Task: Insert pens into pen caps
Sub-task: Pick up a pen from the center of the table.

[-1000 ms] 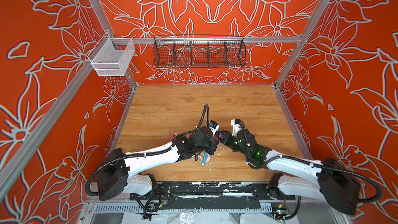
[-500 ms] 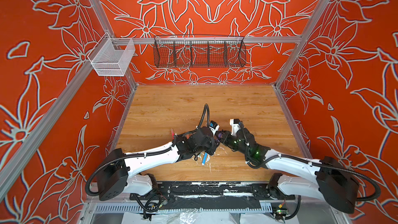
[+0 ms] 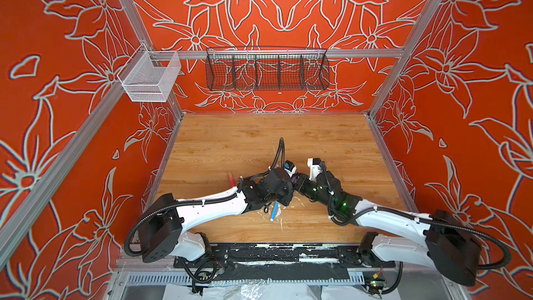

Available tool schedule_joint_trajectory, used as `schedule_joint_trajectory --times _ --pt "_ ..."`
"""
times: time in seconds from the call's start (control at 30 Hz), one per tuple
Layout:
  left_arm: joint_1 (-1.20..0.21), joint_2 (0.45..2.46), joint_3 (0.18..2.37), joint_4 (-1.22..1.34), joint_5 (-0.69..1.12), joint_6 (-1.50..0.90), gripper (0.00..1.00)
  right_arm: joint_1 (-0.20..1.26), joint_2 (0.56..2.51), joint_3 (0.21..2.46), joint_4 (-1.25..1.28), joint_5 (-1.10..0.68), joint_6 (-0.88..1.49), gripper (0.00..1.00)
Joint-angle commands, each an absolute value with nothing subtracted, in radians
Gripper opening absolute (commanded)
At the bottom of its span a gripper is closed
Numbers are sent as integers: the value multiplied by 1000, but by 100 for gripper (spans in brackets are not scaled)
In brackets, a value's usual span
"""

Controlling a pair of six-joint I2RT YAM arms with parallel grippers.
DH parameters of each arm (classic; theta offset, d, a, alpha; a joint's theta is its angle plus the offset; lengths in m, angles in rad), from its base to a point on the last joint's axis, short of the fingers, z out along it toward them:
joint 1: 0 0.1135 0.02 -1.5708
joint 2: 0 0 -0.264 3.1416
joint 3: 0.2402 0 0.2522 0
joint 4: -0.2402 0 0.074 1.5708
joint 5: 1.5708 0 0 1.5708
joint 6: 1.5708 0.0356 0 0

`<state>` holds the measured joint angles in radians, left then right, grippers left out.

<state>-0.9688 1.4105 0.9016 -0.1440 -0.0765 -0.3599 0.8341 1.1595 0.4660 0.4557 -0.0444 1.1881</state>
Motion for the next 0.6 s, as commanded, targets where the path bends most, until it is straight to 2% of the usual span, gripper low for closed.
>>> schedule_joint_trajectory --times 0.0,0.03,0.13,0.2,0.37,0.57 --pt "-972 1375 916 -137 -121 -376 0 844 1112 502 341 -26 1190 90" --pt "-969 1358 906 -148 -148 -387 0 849 1098 528 263 -13 1187 97" --pt "-932 1285 862 -188 -192 -428 0 910 1071 649 -7 28 1155 97" --pt "-869 1223 821 -204 -177 -457 0 964 1063 704 -98 47 1124 97" --pt "-645 1102 768 -285 -71 -562 0 1045 1014 712 -112 58 1060 98" --pt "-626 1094 825 -347 -22 -565 0 1054 1012 731 -110 90 993 97"
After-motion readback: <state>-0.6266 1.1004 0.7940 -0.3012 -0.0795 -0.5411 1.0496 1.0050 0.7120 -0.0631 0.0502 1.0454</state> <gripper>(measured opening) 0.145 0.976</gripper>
